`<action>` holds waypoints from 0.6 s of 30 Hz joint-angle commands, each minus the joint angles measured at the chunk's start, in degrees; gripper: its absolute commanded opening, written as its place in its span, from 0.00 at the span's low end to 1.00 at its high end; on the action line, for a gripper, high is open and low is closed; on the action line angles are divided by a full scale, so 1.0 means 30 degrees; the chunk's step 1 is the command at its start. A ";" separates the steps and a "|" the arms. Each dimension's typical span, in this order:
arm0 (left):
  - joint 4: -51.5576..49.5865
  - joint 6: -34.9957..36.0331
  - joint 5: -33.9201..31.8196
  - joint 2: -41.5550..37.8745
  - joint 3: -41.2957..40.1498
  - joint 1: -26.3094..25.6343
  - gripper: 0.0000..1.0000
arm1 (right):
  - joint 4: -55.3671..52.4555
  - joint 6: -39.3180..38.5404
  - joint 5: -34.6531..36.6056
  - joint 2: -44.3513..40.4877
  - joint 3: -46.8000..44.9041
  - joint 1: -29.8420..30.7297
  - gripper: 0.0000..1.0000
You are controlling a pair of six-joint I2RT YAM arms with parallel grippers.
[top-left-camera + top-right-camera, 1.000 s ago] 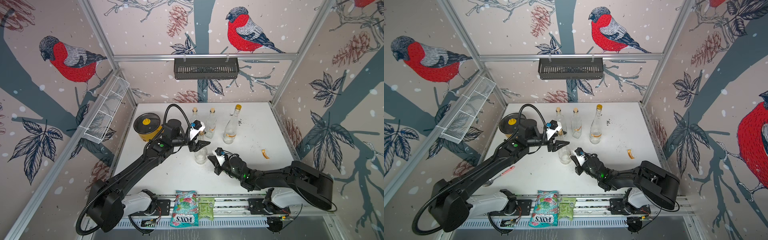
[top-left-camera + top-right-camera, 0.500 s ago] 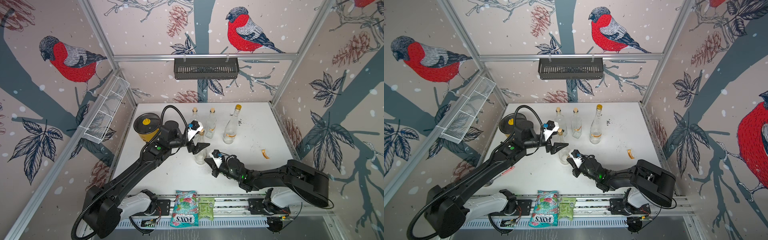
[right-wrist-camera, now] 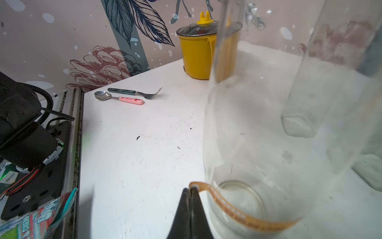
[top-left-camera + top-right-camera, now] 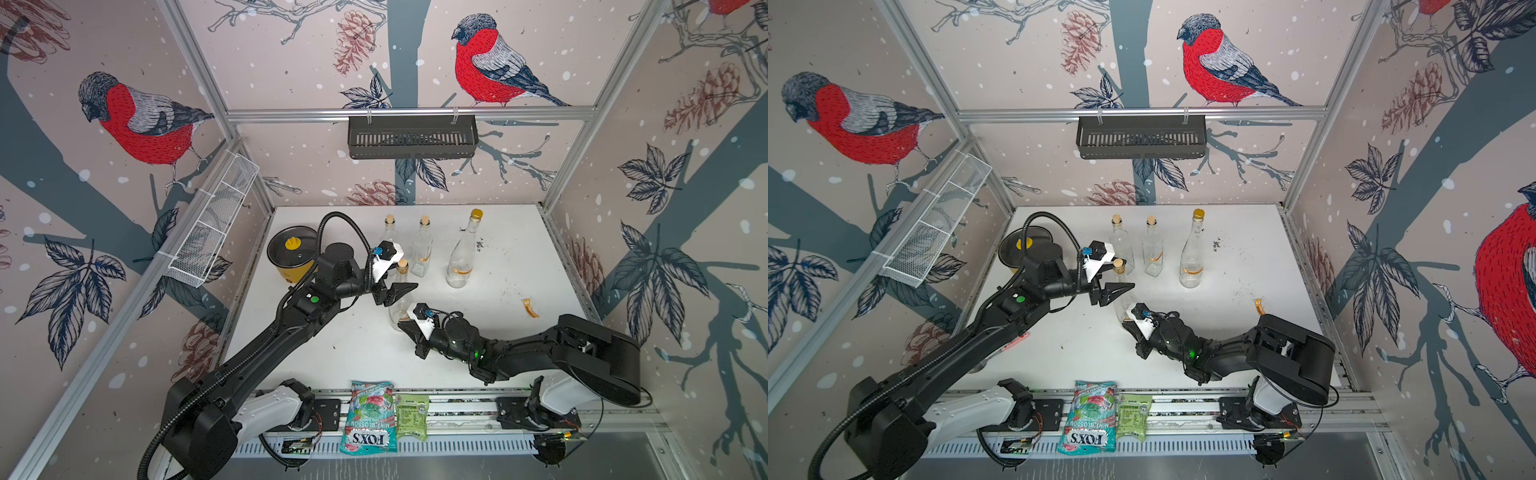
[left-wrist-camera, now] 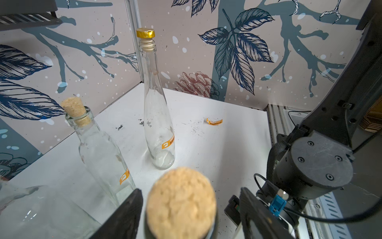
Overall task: Remove the label from the bottle
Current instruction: Tear open the label from the bottle.
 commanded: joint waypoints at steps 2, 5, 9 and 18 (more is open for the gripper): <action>0.0587 0.0174 0.0040 -0.0096 -0.0036 0.0023 0.65 | 0.0911 0.0271 -0.0302 0.0330 0.0202 0.0121 0.01; 0.0626 0.0101 0.0116 -0.0061 -0.0012 0.0021 0.56 | 0.0912 0.0349 -0.0206 0.0307 0.0122 0.0130 0.01; 0.0738 0.0057 0.0249 -0.0002 -0.0021 0.0013 0.43 | 0.0824 0.0377 0.0040 0.0031 -0.0082 0.0128 0.01; 0.0635 0.0086 0.0614 0.0391 0.0089 0.0013 0.21 | 0.0796 0.0598 0.0629 -0.0823 -0.0852 0.0130 0.01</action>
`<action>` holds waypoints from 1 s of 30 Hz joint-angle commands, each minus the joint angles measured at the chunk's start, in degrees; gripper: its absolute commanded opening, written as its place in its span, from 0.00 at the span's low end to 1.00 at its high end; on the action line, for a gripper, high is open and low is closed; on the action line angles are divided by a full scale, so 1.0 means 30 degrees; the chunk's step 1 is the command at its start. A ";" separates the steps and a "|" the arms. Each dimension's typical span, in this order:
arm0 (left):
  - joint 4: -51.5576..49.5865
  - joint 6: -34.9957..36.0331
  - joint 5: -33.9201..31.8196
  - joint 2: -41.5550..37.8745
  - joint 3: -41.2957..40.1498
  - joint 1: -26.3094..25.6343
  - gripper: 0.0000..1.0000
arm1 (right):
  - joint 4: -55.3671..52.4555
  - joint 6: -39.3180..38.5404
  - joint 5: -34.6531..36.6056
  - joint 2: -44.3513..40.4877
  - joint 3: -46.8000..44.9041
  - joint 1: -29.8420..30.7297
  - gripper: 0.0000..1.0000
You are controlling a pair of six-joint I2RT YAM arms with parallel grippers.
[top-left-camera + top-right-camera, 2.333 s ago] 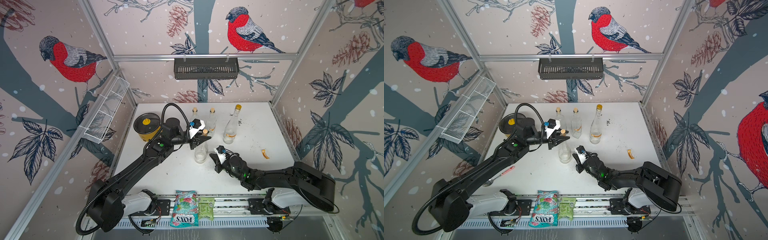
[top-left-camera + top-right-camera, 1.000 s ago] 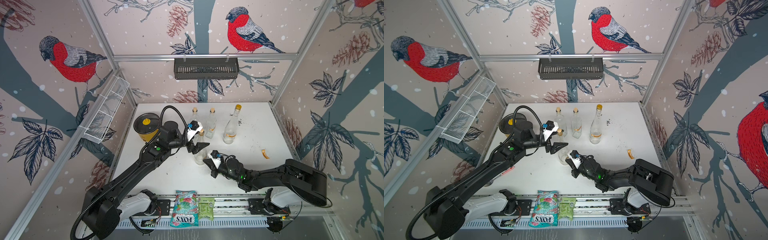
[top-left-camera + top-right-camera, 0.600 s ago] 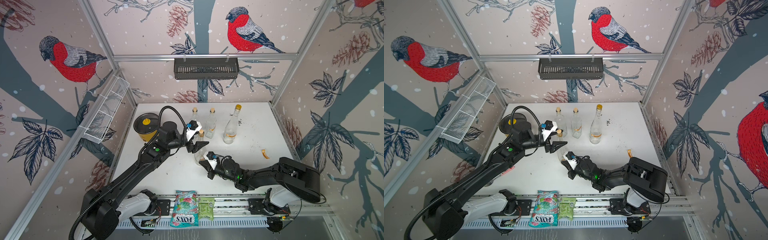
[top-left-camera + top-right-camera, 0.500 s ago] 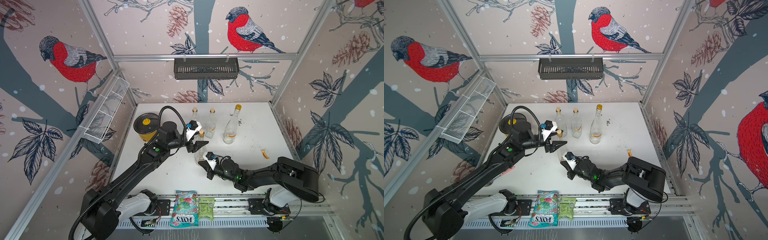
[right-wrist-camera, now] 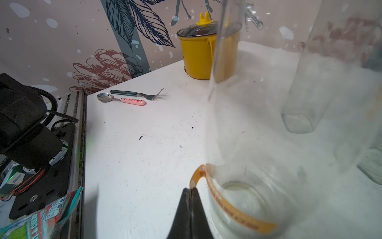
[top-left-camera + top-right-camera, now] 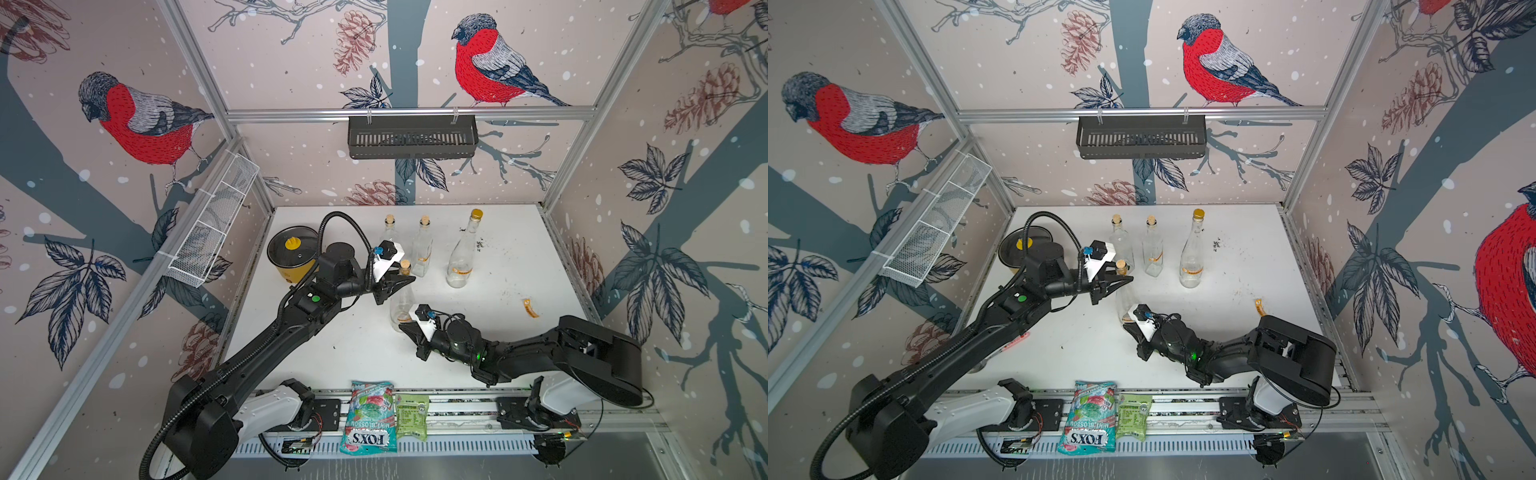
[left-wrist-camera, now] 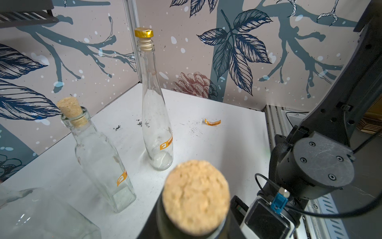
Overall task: Remove the label from the bottle
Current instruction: Tear open the label from the bottle.
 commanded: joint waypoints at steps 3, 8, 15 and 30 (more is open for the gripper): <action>0.0131 0.0432 0.0213 0.0190 0.0162 0.0017 0.14 | 0.0291 0.0204 0.0612 -0.0747 -0.0457 0.0027 0.01; -0.0247 0.0786 0.0059 0.0324 0.0195 -0.0016 0.00 | -0.0042 0.0197 0.0981 -0.1404 -0.0897 -0.0105 0.01; -0.0447 0.0935 -0.0158 0.0396 0.0266 -0.0133 0.00 | -0.0317 0.0269 0.1346 -0.2157 -0.1484 -0.0205 0.01; -0.0815 0.1114 -0.0685 0.0434 0.0391 -0.0245 0.00 | -0.0342 0.0476 0.1990 -0.2406 -0.2045 -0.0333 0.01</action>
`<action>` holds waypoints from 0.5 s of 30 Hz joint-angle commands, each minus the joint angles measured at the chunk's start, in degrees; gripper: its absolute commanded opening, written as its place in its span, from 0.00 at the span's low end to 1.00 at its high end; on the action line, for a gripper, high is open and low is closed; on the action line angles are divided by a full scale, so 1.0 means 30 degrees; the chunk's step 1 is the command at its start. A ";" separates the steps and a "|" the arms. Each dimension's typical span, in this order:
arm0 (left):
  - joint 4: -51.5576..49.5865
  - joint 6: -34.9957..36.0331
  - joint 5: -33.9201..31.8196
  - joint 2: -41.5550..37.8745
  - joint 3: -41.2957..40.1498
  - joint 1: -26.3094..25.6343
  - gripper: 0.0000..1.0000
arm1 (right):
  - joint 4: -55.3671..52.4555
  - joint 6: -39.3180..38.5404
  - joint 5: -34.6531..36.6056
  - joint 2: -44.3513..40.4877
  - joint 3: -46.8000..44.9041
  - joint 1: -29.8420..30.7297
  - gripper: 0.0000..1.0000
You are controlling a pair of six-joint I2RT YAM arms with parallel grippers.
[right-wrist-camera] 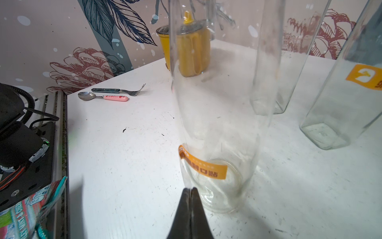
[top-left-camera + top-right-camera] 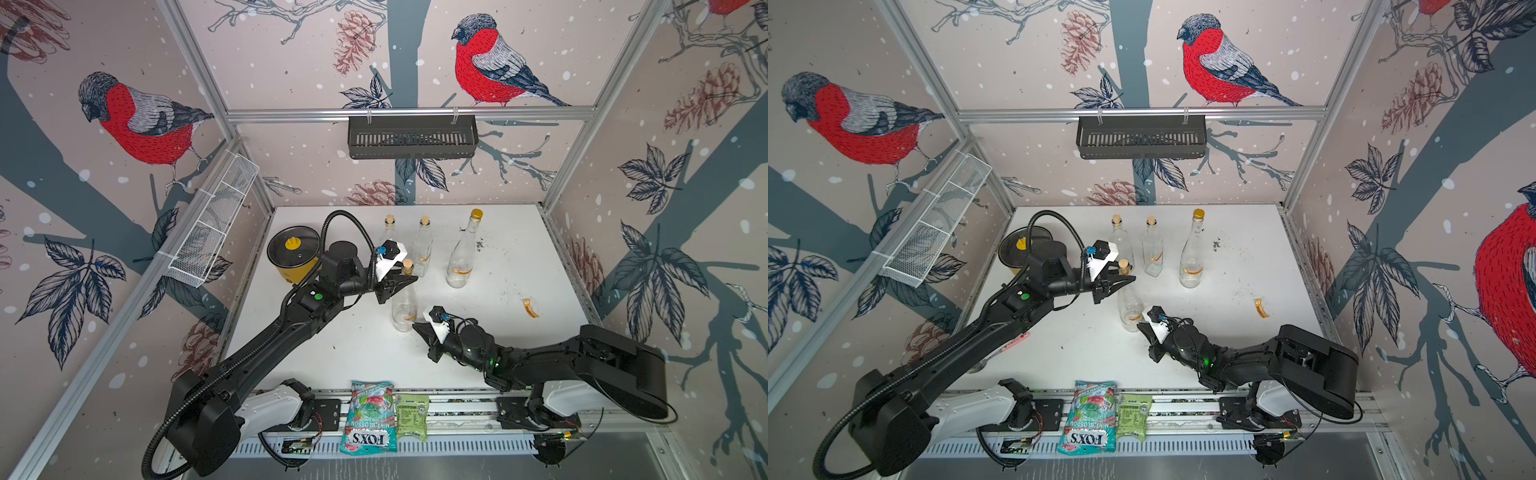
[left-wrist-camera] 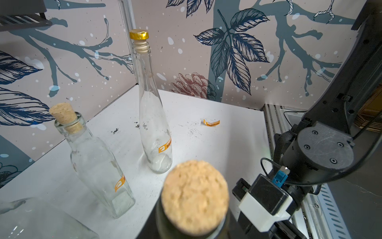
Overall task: Remove the label from the bottle
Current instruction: Tear open the label from the bottle.
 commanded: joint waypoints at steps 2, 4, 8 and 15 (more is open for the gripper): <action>-0.0868 0.0776 -0.0459 0.0080 0.0112 -0.0025 0.00 | 0.0280 0.0279 0.0459 -0.0124 -0.0119 -0.0021 0.01; -0.0869 0.0783 -0.0475 0.0068 0.0137 -0.0054 0.00 | 0.0233 0.0239 0.0512 -0.0233 -0.0163 -0.0036 0.01; -0.0930 0.0838 -0.0491 0.0094 0.0117 -0.0047 0.00 | 0.0050 0.0199 0.0578 -0.0444 -0.0222 -0.0100 0.01; -0.0986 0.0900 -0.0528 0.0068 0.0159 -0.0042 0.00 | -0.0260 0.0104 0.0794 -0.0784 -0.0375 -0.0304 0.01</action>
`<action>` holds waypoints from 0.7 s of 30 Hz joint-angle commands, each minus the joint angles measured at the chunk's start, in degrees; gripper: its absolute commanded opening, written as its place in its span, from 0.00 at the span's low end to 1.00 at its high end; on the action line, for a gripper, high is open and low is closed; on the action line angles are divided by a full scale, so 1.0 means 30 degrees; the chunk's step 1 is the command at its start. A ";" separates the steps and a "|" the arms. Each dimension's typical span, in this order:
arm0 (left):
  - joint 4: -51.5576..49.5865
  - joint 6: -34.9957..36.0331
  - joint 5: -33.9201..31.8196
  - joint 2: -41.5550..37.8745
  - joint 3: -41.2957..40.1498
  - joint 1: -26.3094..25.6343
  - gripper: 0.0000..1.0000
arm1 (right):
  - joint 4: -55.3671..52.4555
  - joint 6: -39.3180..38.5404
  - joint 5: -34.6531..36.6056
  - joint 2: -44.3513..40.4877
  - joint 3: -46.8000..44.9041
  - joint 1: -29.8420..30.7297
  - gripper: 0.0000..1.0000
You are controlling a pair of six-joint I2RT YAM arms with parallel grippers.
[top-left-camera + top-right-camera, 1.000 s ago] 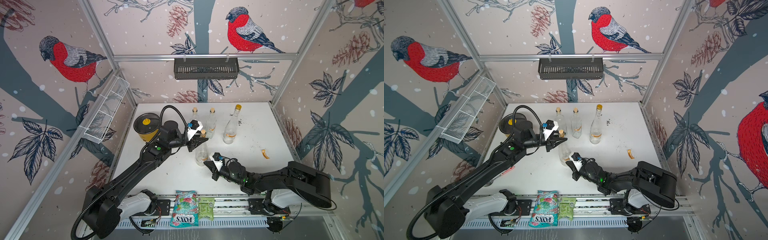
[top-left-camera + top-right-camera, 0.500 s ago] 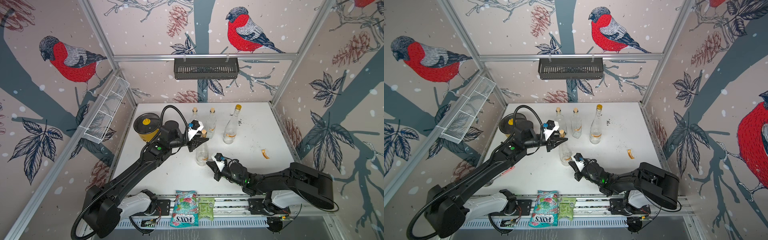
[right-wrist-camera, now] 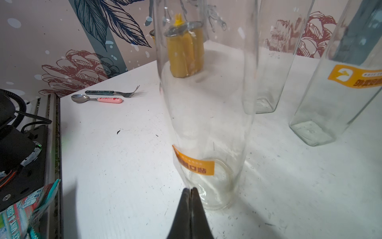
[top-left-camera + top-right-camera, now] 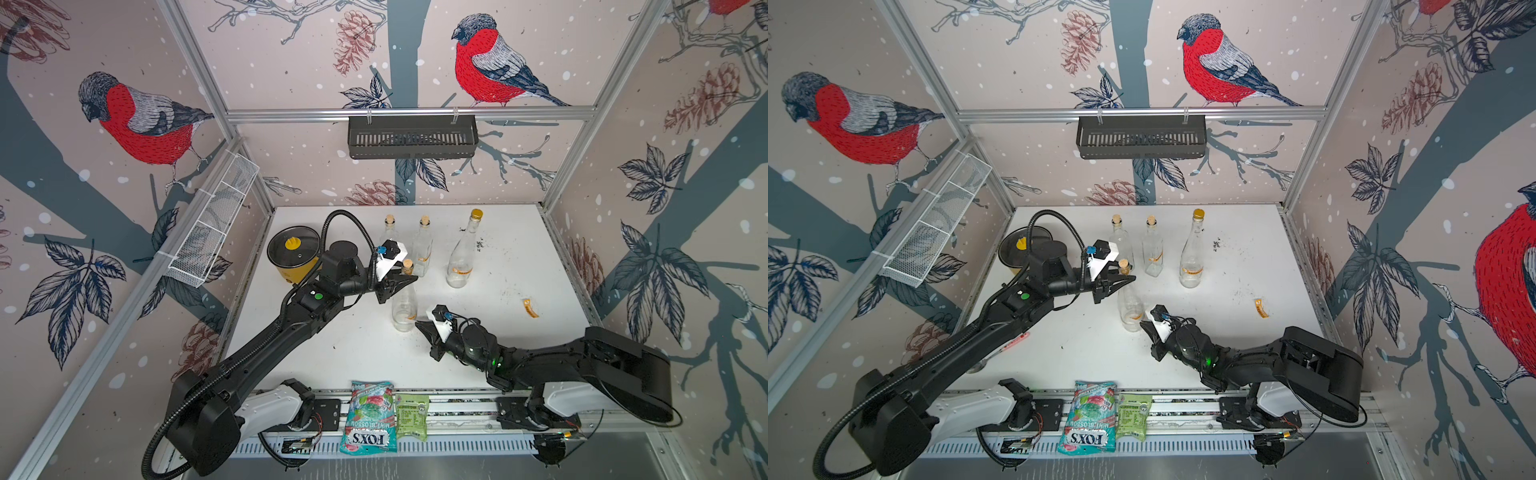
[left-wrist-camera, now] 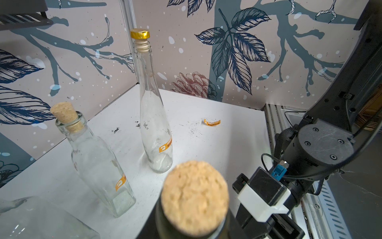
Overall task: Remove the label from the bottle
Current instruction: Tear open the label from the bottle.
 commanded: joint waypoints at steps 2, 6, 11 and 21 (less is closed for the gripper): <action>-0.0767 0.0849 -0.0470 0.0028 0.0061 -0.0044 0.00 | -0.0058 0.0081 0.0404 -0.0254 -0.0150 -0.0152 0.01; -0.0758 0.0864 -0.0492 0.0034 0.0051 -0.0038 0.00 | -0.0270 0.0090 0.0543 -0.0528 -0.0296 -0.0259 0.01; -0.0808 0.0873 -0.0439 0.0018 0.0083 -0.0045 0.00 | -0.0394 0.0067 0.0573 -0.0788 -0.0479 -0.0443 0.01; -0.0921 0.0936 -0.0378 0.0006 0.0047 -0.0084 0.00 | -0.0802 -0.0197 0.0790 -0.0985 -0.0539 -0.0873 0.01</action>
